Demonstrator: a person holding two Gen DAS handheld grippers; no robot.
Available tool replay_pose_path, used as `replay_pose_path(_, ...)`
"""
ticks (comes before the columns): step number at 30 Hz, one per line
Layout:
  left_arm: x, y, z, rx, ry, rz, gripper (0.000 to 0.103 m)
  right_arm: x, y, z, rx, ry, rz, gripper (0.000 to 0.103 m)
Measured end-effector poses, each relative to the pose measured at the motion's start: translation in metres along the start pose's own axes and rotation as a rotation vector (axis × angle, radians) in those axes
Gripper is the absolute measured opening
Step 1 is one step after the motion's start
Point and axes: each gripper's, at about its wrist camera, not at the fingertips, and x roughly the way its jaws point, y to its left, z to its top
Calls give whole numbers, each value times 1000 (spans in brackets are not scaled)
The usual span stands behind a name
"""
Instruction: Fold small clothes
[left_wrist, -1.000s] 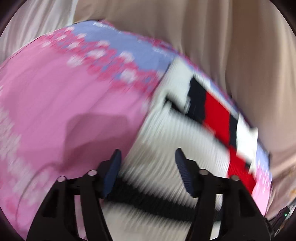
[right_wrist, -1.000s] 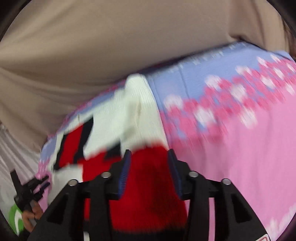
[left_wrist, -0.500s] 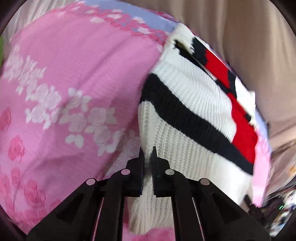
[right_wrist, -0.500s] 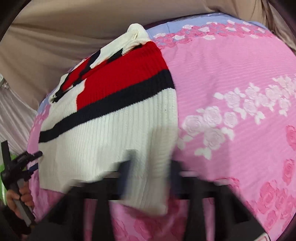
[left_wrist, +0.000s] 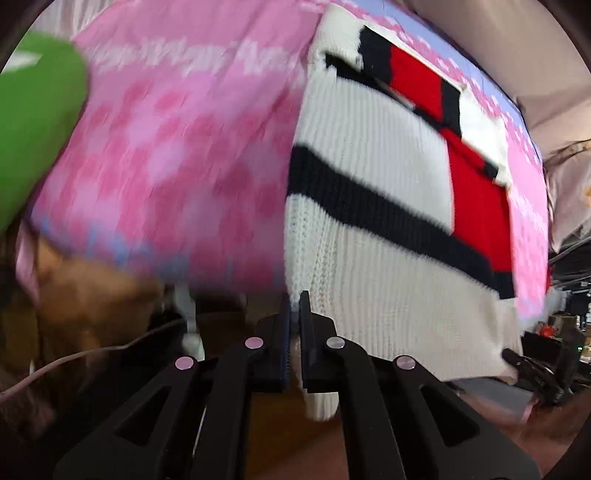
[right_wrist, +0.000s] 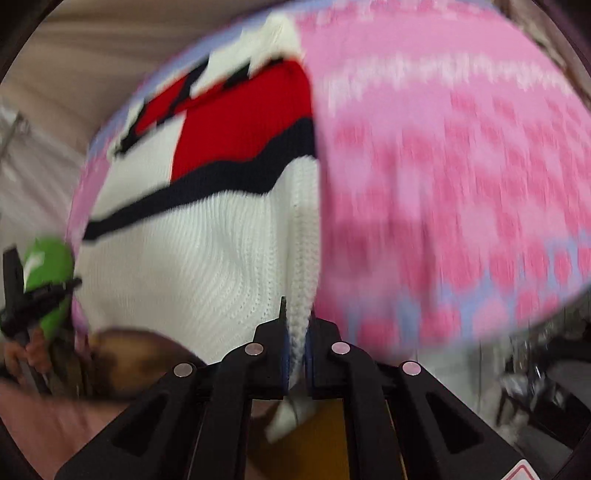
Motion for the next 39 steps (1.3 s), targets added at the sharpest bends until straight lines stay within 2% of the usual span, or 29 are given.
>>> replay_pose_path(2, -22, 0, 10, -45, -56, -41, 3, -9, -2, -32, -52, 113, 24, 5)
replay_pose_path(3, -30, -2, 25, -73, -107, -74, 3, -22, -3, -40, -45, 134, 61, 5)
replay_pose_path(5, -42, -16, 71, -81, -236, -144, 3, -46, -3, -24, 0, 51, 145, 5)
replay_pose_path(7, -43, -32, 115, -77, -345, -165, 3, -73, -4, 25, 45, -145, 262, 6)
replay_pose_path(9, -33, -48, 166, -67, -446, -144, 3, -78, -9, 78, 80, -304, 333, 6)
replay_pose_path(10, -23, -55, 186, -69, -464, -142, 4, -75, -13, 98, 103, -348, 360, 6)
replay_pose_path(12, 8, -62, 227, -128, -471, -86, 4, -53, -24, 154, 173, -427, 391, 6)
replay_pose_path(13, 21, -64, 237, -141, -461, -83, 5, -35, -28, 182, 195, -438, 389, 6)
replay_pose_path(15, 51, -65, 260, -173, -436, 10, 10, -5, -33, 216, 233, -435, 327, 8)
replay_pose_path(17, 68, -60, 267, -186, -403, 67, 22, 25, -33, 247, 249, -396, 271, 15)
replay_pose_path(18, 67, -57, 264, -187, -417, 77, 28, 36, -35, 257, 271, -380, 232, 15)
replay_pose_path(19, 64, -54, 260, -181, -441, 77, 42, 38, -36, 260, 279, -390, 216, 16)
replay_pose_path(20, 56, -54, 253, -166, -470, 72, 52, 35, -36, 260, 284, -408, 209, 24)
replay_pose_path(21, 49, -53, 244, -137, -489, 51, 56, 30, -36, 257, 281, -436, 200, 31)
replay_pose_path(22, 42, -54, 236, -91, -508, 22, 65, 22, -34, 251, 269, -471, 189, 48)
replay_pose_path(23, 37, -56, 227, -54, -514, 11, 68, 15, -32, 243, 257, -498, 175, 58)
replay_pose_path(25, 37, -63, 210, 18, -475, 0, 68, 5, -25, 223, 209, -542, 145, 58)
replay_pose_path(26, 42, -67, 202, 56, -411, -25, 68, 5, -23, 218, 190, -535, 142, 58)
replay_pose_path(27, 49, -73, 195, 96, -335, -60, 68, 9, -19, 209, 167, -506, 133, 58)
replay_pose_path(28, 54, -77, 191, 120, -294, -87, 68, 14, -15, 204, 148, -476, 137, 56)
replay_pose_path(29, 62, -85, 187, 146, -249, -105, 67, 24, -9, 198, 118, -418, 154, 49)
replay_pose_path(31, 76, -104, 190, 186, -221, -115, 67, 43, 4, 194, 59, -332, 163, 43)
replay_pose_path(33, 85, -128, 215, 237, -270, -55, 66, 58, 18, 202, -30, -292, 108, 38)
replay_pose_path(34, 83, -139, 237, 246, -333, -5, 64, 62, 24, 211, -70, -285, 85, 32)
replay_pose_path(35, 78, -143, 254, 228, -390, 11, 64, 66, 29, 230, -100, -286, 61, 29)
replay_pose_path(36, 71, -141, 271, 183, -436, 5, 64, 63, 32, 253, -105, -313, 42, 29)
replay_pose_path(39, 41, -116, 309, -41, -530, -12, 66, 34, 27, 308, -20, -464, 53, 29)
